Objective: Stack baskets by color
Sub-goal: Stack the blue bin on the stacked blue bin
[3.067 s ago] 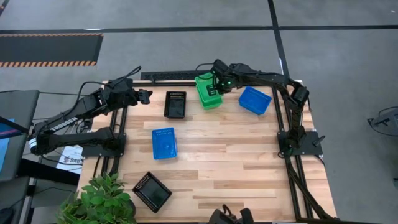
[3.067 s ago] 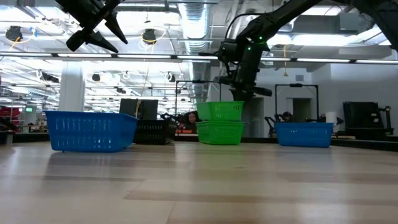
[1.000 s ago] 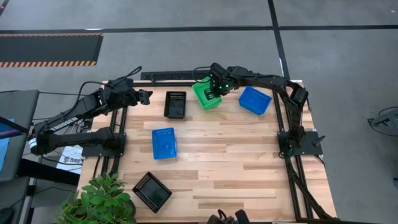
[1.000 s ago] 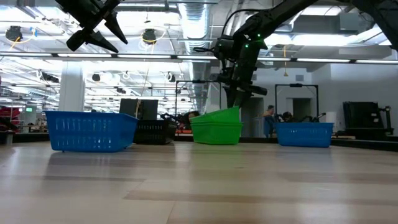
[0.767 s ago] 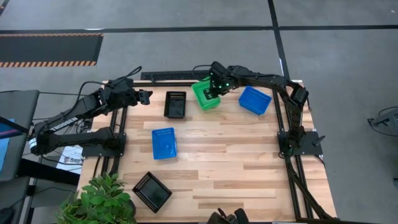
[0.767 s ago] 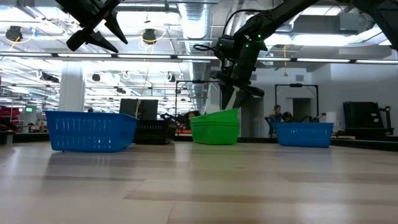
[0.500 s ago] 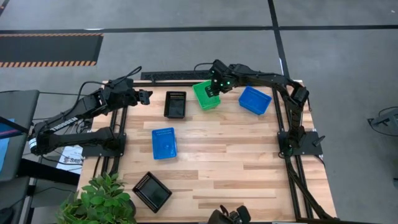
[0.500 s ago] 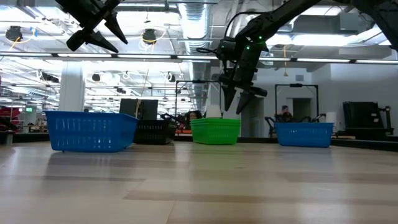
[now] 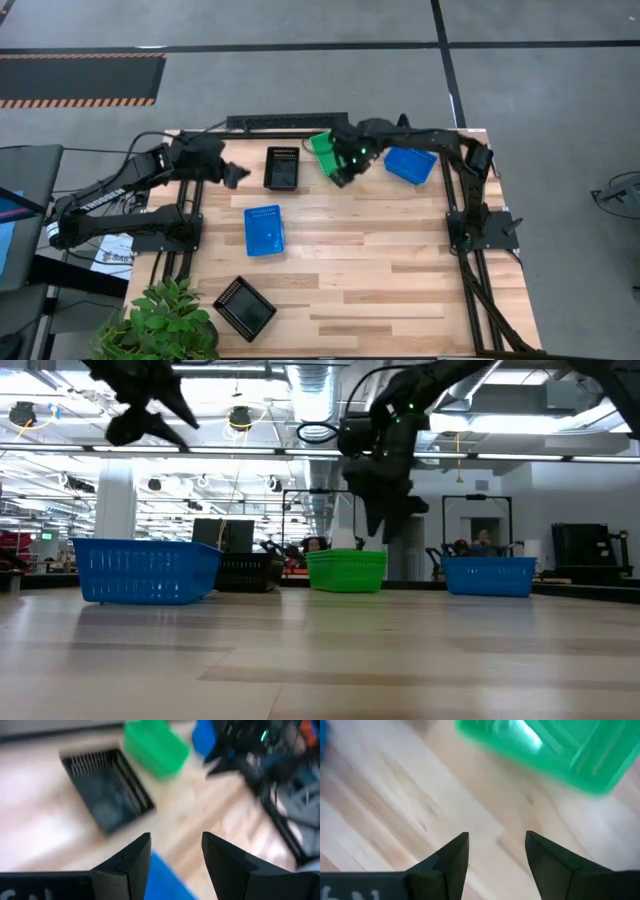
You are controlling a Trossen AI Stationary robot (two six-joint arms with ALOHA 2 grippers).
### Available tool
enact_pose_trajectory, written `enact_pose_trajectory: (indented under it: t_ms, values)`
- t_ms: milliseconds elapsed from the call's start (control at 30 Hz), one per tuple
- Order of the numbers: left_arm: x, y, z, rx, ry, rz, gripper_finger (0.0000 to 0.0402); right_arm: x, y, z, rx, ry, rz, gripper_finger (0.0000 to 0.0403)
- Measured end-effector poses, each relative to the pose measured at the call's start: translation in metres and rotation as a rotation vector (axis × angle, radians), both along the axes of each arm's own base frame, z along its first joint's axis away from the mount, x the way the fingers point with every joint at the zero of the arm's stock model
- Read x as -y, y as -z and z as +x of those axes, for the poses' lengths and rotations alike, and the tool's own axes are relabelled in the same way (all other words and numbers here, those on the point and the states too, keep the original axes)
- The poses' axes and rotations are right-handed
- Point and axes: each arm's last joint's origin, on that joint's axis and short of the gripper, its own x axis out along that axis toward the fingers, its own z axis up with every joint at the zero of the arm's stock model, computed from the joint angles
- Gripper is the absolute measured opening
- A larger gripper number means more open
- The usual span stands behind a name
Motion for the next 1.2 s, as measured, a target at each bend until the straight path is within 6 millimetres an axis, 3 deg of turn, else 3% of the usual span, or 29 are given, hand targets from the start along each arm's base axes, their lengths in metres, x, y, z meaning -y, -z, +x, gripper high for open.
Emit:
enact_pose_trajectory:
  t_ms: [133,333,500,767,1033,1200]
  values:
    - [0.011,0.015,-0.004,-0.151,0.063,-0.150,0.0165,-0.033,0.002,0.005,-0.088,-0.099,-0.003,0.0212]
    - [0.027,0.034,-0.007,-0.424,-0.039,-0.306,0.0165,-0.076,0.002,0.017,-0.105,-0.175,-0.019,0.0208]
    - [0.041,0.049,0.003,-0.563,-0.038,-0.291,0.0165,-0.096,0.002,0.021,-0.119,-0.199,-0.052,0.0207]
    - [0.054,0.092,0.026,-0.667,0.017,-0.220,0.0165,-0.108,-0.004,0.013,-0.185,-0.213,-0.079,0.0199]
    - [0.058,0.139,0.046,-0.578,0.069,-0.235,0.0164,-0.117,-0.039,-0.009,-0.179,-0.182,-0.152,0.0191]
    - [0.056,0.136,0.085,-0.288,0.099,-0.223,0.0164,-0.118,-0.070,-0.028,-0.103,-0.104,-0.187,0.0189]
